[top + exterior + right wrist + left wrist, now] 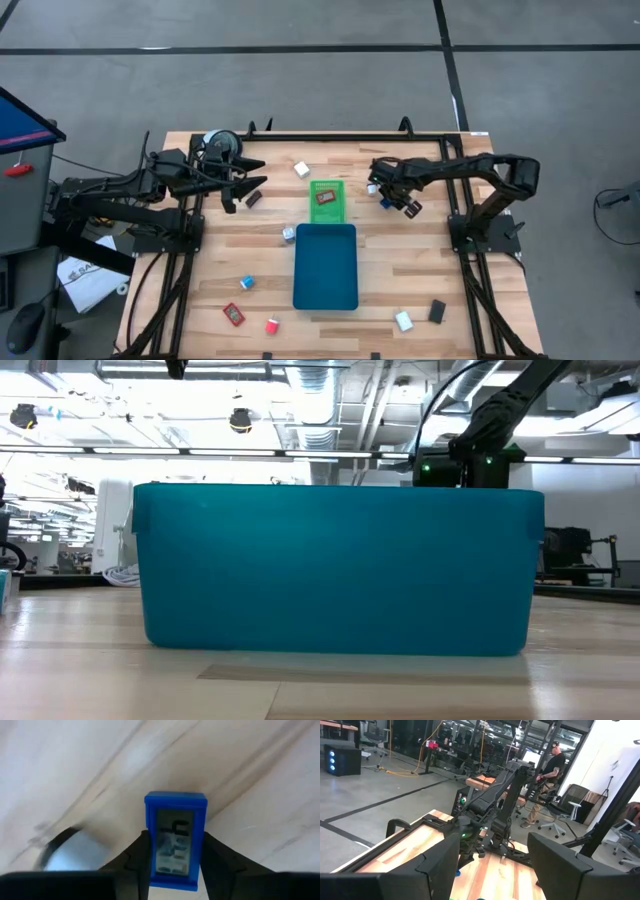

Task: Pick & Place Office items
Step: Put the blue digital clock into the green bin

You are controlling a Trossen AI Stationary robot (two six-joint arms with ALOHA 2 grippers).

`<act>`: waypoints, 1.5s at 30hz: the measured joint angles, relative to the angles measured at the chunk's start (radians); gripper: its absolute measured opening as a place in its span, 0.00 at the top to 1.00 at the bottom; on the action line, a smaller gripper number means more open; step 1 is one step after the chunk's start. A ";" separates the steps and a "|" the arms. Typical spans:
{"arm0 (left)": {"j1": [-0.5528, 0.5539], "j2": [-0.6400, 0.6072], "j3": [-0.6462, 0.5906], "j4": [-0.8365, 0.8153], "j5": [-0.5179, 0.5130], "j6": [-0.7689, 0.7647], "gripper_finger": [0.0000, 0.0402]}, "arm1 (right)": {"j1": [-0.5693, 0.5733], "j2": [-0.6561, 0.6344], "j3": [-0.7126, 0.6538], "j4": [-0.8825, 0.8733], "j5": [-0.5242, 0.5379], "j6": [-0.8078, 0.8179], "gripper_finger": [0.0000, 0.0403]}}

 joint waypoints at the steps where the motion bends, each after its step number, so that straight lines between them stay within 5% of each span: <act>1: 0.000 0.000 0.000 0.000 0.000 0.000 0.42 | 0.008 -0.016 0.001 0.020 0.007 0.000 0.70; 11: 0.000 0.000 0.000 0.006 0.000 0.000 0.42 | 0.171 -0.205 0.073 0.082 0.138 -0.100 0.70; 17: 0.000 0.000 0.000 0.006 0.000 0.000 0.42 | 0.253 -0.205 0.240 0.151 0.226 -0.558 0.68; 21: 0.000 0.000 0.000 0.007 -0.001 0.000 0.42 | 0.249 -0.137 0.377 0.139 0.191 -0.871 0.68; 24: 0.000 0.000 0.000 0.007 -0.001 0.000 0.42 | 0.220 -0.052 0.486 0.085 0.061 -1.094 0.68; 34: -0.001 0.000 0.000 -0.024 0.013 -0.016 0.42 | 0.174 0.327 0.977 -0.356 -0.107 -1.701 0.67; 45: 0.000 -0.006 0.000 -0.045 0.015 -0.017 0.42 | 0.099 0.525 1.080 -0.469 -0.205 -2.032 0.66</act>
